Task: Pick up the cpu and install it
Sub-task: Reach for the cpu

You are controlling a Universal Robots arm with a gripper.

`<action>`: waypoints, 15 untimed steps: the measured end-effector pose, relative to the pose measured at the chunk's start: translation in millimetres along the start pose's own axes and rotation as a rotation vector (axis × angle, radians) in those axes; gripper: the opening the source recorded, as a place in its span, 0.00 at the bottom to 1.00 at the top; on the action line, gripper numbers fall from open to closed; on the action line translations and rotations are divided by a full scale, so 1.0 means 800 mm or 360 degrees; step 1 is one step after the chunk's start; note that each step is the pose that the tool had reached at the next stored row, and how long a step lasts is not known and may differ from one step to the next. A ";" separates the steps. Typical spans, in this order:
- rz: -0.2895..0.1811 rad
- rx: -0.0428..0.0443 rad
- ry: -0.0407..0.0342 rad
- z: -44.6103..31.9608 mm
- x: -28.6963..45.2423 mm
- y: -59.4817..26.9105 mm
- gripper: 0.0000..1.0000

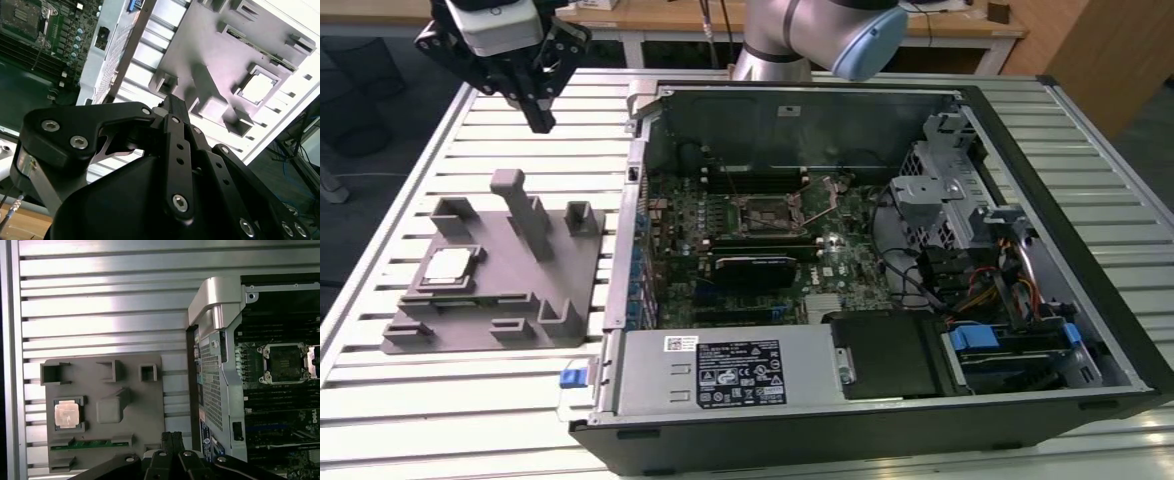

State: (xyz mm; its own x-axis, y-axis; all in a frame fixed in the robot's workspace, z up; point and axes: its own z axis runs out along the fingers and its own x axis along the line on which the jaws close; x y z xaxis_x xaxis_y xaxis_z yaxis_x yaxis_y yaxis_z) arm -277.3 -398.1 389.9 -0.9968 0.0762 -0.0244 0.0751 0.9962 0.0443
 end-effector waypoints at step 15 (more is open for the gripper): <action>0.0000 0.0000 0.0000 -0.0002 0.0246 -0.002 0.11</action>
State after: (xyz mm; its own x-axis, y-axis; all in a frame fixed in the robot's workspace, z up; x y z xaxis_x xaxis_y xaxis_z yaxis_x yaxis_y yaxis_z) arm -297.0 -398.0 389.5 -0.9968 0.0763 -0.0245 0.0751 0.9962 0.0444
